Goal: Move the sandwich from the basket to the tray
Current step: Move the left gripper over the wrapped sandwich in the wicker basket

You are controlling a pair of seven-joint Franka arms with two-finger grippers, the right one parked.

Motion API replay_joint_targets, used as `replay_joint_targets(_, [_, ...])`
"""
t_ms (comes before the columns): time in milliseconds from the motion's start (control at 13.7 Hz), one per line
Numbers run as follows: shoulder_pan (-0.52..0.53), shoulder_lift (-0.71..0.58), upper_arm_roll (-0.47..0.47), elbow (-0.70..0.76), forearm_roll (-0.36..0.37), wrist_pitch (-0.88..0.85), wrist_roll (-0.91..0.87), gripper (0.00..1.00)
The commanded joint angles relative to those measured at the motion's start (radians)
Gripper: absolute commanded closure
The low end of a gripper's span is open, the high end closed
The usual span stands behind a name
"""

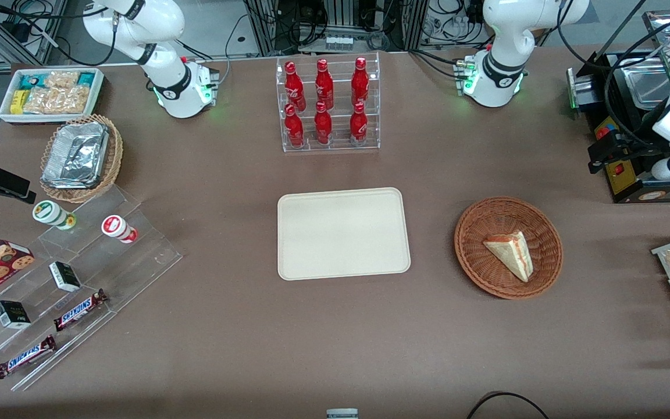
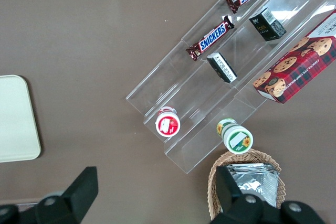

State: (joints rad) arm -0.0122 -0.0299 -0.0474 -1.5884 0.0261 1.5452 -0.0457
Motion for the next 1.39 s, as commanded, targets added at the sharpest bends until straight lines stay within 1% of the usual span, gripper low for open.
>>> replay_joint_targets(0, [0.017, -0.001, -0.012, 0.028, -0.011, -0.043, 0.026, 0.00])
replay_joint_targets(365, [0.017, 0.037, -0.012, 0.019, -0.009, -0.042, 0.011, 0.00])
replay_joint_targets(510, [0.015, 0.057, -0.012, -0.033, -0.009, 0.002, -0.017, 0.00])
replay_joint_targets(656, [0.015, 0.061, -0.012, -0.137, -0.008, 0.129, -0.100, 0.00])
replay_joint_targets(729, [0.015, 0.056, -0.012, -0.213, -0.008, 0.221, -0.153, 0.00])
replay_joint_targets(875, [0.015, 0.051, -0.011, -0.335, -0.006, 0.387, -0.291, 0.00])
replay_joint_targets(1167, [0.014, 0.053, -0.014, -0.481, -0.011, 0.585, -0.535, 0.00])
replay_joint_targets(1312, [0.012, 0.051, -0.029, -0.574, -0.005, 0.718, -0.635, 0.00])
